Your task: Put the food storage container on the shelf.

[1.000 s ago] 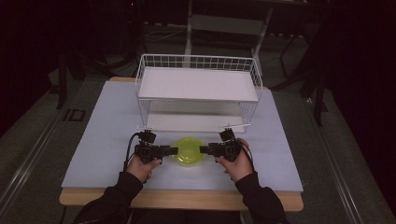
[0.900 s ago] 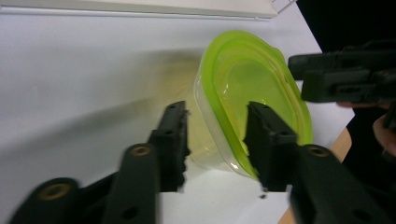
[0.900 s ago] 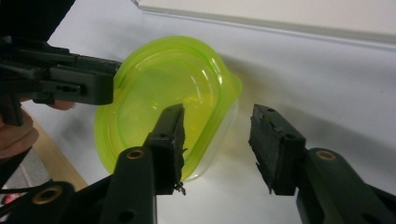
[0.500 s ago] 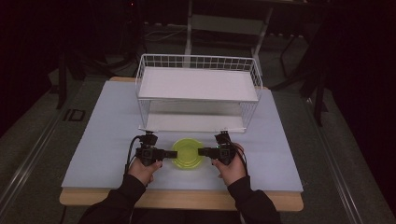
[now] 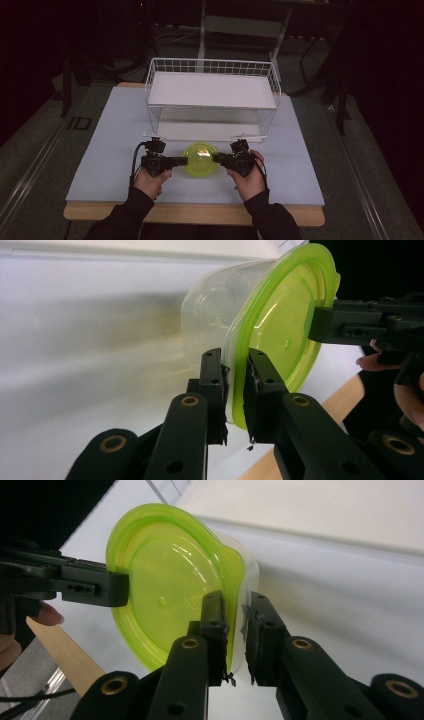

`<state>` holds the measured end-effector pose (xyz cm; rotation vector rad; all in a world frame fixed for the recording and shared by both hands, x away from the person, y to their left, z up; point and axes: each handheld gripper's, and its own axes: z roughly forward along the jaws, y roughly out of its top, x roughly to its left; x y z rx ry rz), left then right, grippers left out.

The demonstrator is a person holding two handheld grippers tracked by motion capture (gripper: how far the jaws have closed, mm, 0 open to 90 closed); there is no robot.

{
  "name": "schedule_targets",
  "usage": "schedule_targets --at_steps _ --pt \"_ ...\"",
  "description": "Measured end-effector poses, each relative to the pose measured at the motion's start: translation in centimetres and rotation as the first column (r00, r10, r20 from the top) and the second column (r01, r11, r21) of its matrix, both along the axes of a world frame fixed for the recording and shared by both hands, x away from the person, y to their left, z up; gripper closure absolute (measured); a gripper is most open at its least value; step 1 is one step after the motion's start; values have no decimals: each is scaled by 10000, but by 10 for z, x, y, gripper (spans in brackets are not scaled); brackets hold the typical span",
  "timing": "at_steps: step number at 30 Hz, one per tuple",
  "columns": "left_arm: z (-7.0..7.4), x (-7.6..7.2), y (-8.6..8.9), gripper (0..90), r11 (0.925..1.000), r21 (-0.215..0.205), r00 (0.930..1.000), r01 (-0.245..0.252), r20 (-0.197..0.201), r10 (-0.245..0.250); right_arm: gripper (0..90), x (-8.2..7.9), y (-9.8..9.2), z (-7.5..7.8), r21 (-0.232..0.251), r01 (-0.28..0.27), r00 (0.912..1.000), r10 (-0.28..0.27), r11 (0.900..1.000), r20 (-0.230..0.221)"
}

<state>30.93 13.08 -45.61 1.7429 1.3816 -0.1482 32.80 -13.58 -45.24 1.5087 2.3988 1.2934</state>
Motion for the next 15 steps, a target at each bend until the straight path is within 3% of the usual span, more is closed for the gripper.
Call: schedule_targets --at_steps 1,9,15 --pt "4 -1 1 812 10000 -44 10000 11 18 -11 797 -4 0 11 -24 10 9995 -10 10000 311" --pt "45 -3 1 812 9994 -338 9983 45 589 -25 799 -10 -2 51 208 -47 9942 24 9998 1071" --pt "77 2 -1 812 9999 -132 9949 30 1008 -16 799 -7 -6 81 489 23 9895 -93 9988 1441"
